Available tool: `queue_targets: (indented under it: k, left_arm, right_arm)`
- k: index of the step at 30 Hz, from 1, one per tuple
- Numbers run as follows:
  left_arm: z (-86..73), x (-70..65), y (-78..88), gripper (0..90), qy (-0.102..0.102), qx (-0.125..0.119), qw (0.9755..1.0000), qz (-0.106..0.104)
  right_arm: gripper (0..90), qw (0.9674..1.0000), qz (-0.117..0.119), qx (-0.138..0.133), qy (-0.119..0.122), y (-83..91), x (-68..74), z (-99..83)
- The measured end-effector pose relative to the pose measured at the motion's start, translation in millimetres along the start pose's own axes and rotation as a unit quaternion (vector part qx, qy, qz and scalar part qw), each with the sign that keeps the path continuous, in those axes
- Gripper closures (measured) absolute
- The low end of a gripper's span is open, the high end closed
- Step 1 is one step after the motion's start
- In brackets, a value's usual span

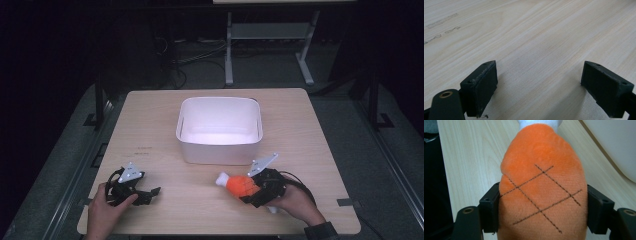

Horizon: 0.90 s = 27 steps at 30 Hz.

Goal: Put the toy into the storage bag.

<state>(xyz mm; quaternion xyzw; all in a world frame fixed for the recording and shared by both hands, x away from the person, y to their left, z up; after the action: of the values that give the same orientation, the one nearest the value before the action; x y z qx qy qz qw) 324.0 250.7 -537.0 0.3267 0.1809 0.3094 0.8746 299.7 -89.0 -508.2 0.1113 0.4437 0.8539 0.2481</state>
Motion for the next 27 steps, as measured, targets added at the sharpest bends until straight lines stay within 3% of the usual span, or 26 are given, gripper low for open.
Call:
queue_targets:
  k: [27]
  left_arm:
    - [0.0, 0.0, -0.1, 13.0, 0.0, 0.0, 1.0, 0.0]
  right_arm:
    - [27.5, 0.9991, -0.025, -0.005, -0.035, 38.9, -23.6, -33.9]
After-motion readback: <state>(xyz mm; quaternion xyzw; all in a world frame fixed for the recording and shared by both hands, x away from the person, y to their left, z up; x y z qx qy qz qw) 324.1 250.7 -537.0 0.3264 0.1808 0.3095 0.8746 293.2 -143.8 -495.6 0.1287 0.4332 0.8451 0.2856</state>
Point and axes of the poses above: each handheld gripper's, and its own axes: y roughly backward along the jaws, z roughly out of its top, x roughly to its left, the point moved 9 cm from there along -y, roughly forward along the jaws, and after that the axes turned 10 degrees about -z, right-handed, at the moved point
